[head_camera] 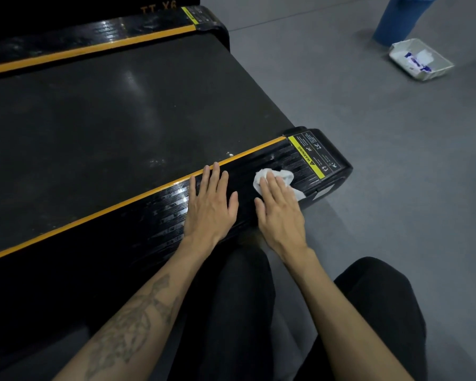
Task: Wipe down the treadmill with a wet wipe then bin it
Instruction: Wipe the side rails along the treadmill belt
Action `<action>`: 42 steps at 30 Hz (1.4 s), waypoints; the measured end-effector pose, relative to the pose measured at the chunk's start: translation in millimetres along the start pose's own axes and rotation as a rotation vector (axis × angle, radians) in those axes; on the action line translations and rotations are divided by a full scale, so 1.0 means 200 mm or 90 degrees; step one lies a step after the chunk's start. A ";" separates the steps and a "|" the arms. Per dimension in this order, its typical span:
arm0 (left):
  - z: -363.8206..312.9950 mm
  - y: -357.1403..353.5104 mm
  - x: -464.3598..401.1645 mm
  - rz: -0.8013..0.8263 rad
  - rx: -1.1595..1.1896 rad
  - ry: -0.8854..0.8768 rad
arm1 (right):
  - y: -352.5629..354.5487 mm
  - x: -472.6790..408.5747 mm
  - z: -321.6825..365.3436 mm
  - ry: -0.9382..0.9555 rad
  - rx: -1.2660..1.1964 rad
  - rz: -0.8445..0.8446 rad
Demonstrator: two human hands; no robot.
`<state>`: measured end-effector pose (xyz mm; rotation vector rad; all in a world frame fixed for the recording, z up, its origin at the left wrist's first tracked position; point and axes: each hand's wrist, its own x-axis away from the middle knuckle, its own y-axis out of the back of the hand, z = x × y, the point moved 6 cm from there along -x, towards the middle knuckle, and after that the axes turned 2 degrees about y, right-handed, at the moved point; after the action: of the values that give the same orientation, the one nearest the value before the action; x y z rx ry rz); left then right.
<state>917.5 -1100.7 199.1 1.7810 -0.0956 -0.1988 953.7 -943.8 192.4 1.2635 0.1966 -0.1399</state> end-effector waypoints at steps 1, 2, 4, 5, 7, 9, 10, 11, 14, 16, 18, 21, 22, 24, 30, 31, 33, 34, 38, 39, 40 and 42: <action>0.00 0.00 0.00 0.002 -0.001 0.000 | 0.01 0.02 -0.02 -0.022 0.005 -0.009; 0.00 0.00 0.00 0.003 0.000 0.000 | 0.02 0.05 -0.01 -0.047 0.008 -0.021; -0.01 0.00 0.00 0.003 0.001 0.000 | 0.00 0.12 0.05 -0.076 -0.002 -0.019; -0.01 0.00 0.00 0.001 0.001 0.000 | -0.02 0.13 0.10 -0.069 -0.009 -0.006; -0.01 0.00 -0.01 0.004 0.003 0.000 | -0.03 0.11 0.13 -0.032 -0.020 0.005; -0.01 0.00 0.00 0.001 0.009 -0.002 | -0.02 0.06 0.09 -0.009 -0.001 0.000; -0.01 0.00 0.01 -0.004 0.011 -0.005 | -0.01 0.05 0.05 -0.013 0.013 -0.006; -0.01 0.01 0.01 -0.008 0.013 -0.008 | 0.00 0.06 0.03 -0.028 0.015 -0.009; -0.01 0.01 0.01 -0.014 0.017 -0.007 | 0.02 0.16 0.03 -0.076 -0.018 -0.027; -0.01 0.01 0.00 -0.014 0.016 -0.005 | 0.00 0.18 0.07 -0.063 -0.029 -0.016; -0.01 0.01 0.00 -0.016 0.021 -0.005 | -0.01 0.12 0.07 -0.027 -0.017 -0.003; -0.02 0.01 0.01 -0.024 0.022 -0.030 | 0.01 0.06 -0.01 -0.019 0.011 0.005; -0.02 0.01 0.01 -0.025 0.020 -0.040 | 0.02 0.08 -0.04 -0.039 0.004 -0.003; -0.02 0.01 0.00 -0.026 0.025 -0.045 | 0.03 0.14 -0.05 -0.075 -0.008 -0.019; -0.04 0.01 -0.02 -0.044 0.029 -0.019 | 0.03 0.07 -0.05 -0.034 -0.006 0.012; -0.05 0.01 -0.03 -0.048 0.026 -0.010 | 0.03 0.07 -0.08 -0.046 -0.005 0.010; -0.08 0.02 -0.04 -0.060 0.025 0.014 | 0.05 0.10 -0.10 -0.076 -0.006 -0.001; -0.10 0.02 -0.05 -0.070 0.024 0.027 | 0.04 0.13 -0.08 -0.084 -0.009 0.000; -0.15 0.02 -0.10 -0.083 0.017 0.040 | 0.03 0.10 -0.07 -0.035 -0.014 0.021; -0.15 0.01 -0.10 -0.083 0.012 0.035 | 0.03 0.07 -0.11 -0.032 -0.007 0.023; -0.15 0.00 -0.10 -0.082 0.007 0.027 | 0.04 0.05 -0.15 -0.037 0.002 0.023; -0.15 -0.01 -0.10 -0.070 0.004 0.013 | 0.05 0.07 -0.21 -0.066 0.008 0.017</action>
<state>903.4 -1067.2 204.9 1.7959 0.0159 -0.2596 966.9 -901.6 186.9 1.2680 0.0901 -0.1831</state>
